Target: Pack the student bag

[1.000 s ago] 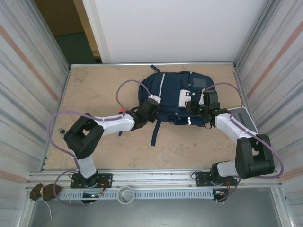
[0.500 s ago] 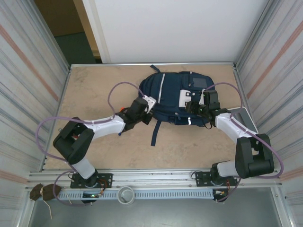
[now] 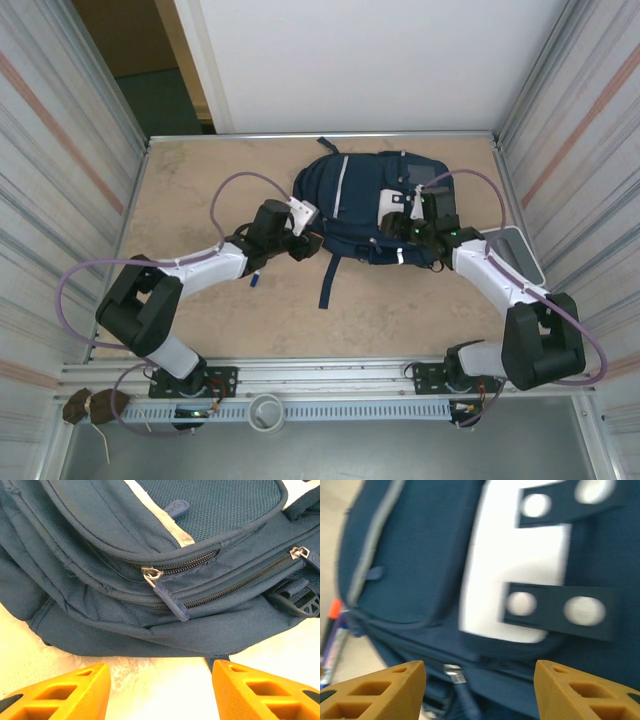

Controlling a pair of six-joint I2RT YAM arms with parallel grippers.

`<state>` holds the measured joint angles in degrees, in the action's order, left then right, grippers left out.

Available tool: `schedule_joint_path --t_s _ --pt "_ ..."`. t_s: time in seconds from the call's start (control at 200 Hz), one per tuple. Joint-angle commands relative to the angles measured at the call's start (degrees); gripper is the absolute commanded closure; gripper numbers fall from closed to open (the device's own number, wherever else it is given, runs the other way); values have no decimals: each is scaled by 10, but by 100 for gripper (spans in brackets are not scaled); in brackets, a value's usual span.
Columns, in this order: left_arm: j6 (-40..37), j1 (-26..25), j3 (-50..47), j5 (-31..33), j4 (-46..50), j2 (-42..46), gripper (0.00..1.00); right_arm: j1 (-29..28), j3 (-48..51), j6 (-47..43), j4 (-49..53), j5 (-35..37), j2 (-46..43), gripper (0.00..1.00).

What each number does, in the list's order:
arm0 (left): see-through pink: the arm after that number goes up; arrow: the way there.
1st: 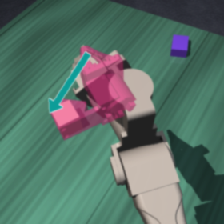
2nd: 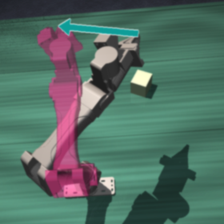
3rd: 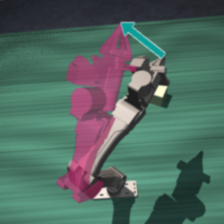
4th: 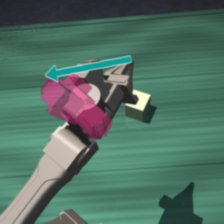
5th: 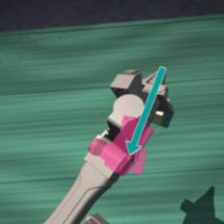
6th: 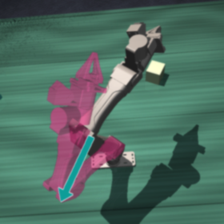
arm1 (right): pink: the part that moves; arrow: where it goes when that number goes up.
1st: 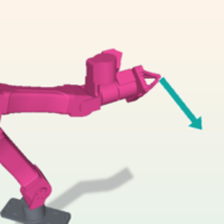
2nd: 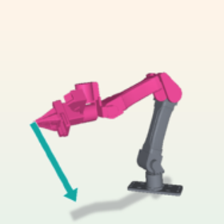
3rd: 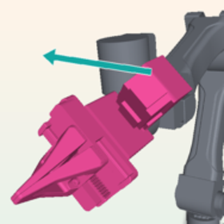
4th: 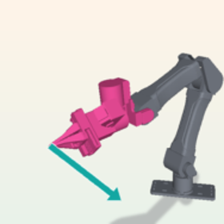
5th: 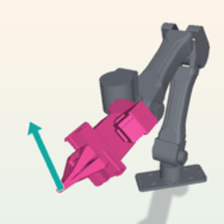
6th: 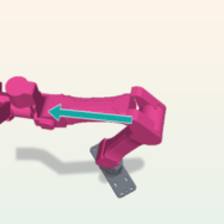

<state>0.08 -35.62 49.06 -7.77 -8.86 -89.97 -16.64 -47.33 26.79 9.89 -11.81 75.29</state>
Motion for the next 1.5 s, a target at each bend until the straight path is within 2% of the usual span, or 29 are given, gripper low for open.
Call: schedule_joint_path --t_s 0.0,0.085,0.316,0.521,0.596,0.761,0.882,1.252,1.493 --pt "40 0 10 -17 -6 9 41 -24 -48 41 0 -4 29 42" --pt "54 -1 9 -18 -7 11 39 -30 -81 56 18 16 67 45" --pt "100 0 9 -28 -4 6 38 -28 -134 73 22 6 155 50" --pt "138 -1 9 -50 -23 -6 37 -27 -147 82 -6 -35 195 54" --pt "143 -2 17 -52 -17 -17 37 -28 -151 86 -12 -44 203 59" --pt "151 -3 34 -40 -16 -43 40 -26 -150 88 -17 -46 200 82" --pt "153 -3 53 -44 -21 -65 44 -26 -150 88 -21 -50 196 92" --pt "169 -2 116 -37 -4 -131 49 -27 -145 88 -27 -57 200 94" --pt "171 -1 128 -38 -5 -146 61 -24 -140 82 -22 -52 192 95"
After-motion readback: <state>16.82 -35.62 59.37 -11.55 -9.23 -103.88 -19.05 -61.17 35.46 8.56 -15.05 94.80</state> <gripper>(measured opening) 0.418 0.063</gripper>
